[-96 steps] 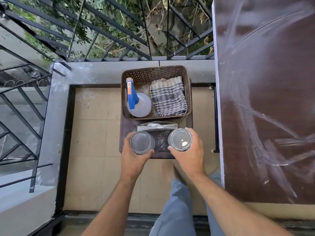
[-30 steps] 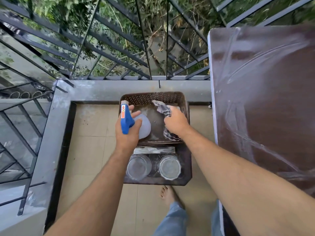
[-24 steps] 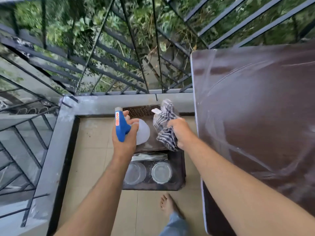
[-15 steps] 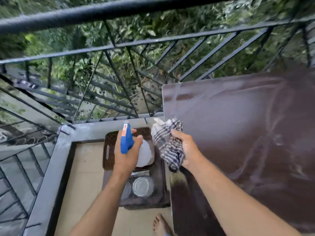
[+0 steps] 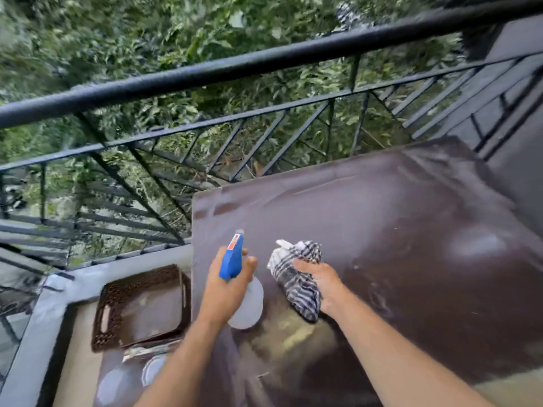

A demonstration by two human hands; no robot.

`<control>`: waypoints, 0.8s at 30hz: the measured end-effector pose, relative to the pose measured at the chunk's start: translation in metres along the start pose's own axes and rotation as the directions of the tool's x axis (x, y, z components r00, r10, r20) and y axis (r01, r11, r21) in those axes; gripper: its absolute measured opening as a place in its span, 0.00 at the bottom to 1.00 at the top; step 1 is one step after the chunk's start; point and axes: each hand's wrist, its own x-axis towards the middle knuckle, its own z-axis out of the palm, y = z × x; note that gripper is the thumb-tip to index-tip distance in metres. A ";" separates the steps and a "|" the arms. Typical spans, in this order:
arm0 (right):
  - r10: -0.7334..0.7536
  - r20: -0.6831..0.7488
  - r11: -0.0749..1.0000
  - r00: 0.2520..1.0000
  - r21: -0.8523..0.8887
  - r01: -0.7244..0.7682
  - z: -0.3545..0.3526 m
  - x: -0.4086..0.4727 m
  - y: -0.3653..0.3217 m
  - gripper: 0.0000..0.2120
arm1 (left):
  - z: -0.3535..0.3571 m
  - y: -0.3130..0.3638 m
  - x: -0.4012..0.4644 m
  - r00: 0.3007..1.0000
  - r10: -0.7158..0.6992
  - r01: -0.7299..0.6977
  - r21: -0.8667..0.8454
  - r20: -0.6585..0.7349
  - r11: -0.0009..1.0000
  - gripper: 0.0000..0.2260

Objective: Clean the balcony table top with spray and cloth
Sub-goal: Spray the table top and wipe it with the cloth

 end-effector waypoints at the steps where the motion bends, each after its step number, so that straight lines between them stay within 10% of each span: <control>1: 0.016 -0.032 1.000 0.999 0.008 -0.016 -0.010 -0.004 -0.004 0.39 | 0.012 0.000 0.000 1.000 -0.004 0.004 -0.002 0.001 1.000 0.08; 6: -0.017 -0.220 0.999 0.975 0.036 0.026 -0.033 -0.035 -0.025 0.18 | 0.051 0.009 -0.007 0.997 -0.031 0.028 0.040 0.076 0.999 0.13; 24: -0.068 -0.302 0.969 0.951 0.208 0.135 -0.111 -0.041 -0.082 0.21 | 0.146 0.018 0.010 0.966 -0.134 0.087 0.207 0.223 0.975 0.12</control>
